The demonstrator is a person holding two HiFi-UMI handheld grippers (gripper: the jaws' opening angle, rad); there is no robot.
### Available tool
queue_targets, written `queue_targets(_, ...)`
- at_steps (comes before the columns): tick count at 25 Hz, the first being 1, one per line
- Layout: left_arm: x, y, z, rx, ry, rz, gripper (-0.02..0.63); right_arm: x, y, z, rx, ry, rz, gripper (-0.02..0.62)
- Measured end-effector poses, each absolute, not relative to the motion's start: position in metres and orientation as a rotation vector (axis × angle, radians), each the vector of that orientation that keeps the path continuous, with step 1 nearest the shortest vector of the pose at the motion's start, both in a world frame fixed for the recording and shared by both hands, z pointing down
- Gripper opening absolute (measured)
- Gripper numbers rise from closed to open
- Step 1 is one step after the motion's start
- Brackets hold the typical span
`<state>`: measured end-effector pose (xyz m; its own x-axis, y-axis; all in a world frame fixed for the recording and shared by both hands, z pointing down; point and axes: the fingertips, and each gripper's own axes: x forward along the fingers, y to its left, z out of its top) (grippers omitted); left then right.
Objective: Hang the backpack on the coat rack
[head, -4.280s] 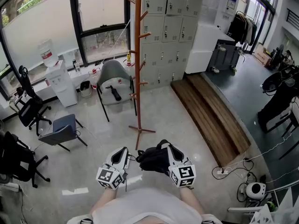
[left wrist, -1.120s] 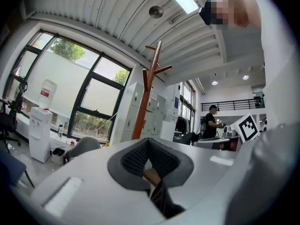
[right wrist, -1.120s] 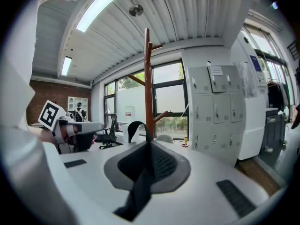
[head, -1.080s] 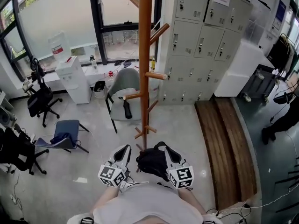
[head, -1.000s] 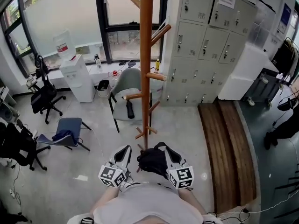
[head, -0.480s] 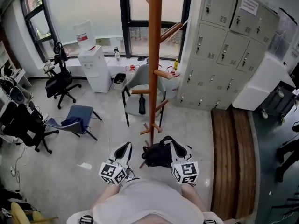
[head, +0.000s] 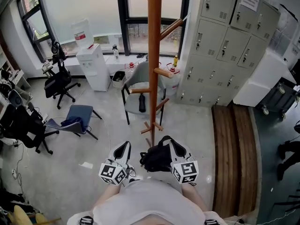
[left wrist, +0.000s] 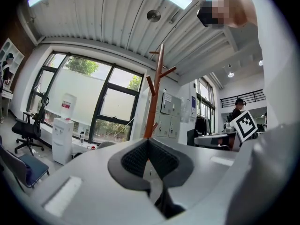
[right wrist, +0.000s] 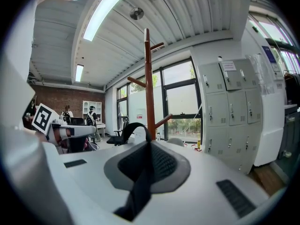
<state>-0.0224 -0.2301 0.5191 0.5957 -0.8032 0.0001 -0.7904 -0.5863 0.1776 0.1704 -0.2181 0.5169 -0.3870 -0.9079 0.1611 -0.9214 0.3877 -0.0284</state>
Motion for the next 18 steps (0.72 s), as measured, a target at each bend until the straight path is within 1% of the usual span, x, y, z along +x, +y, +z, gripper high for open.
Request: queue_targets(18,-0.026,-0.226,0.534,2.61,-1.319,-0.092,0.009,0.174,-0.235,0.526,1.634,-2.471,0.179,0.021)
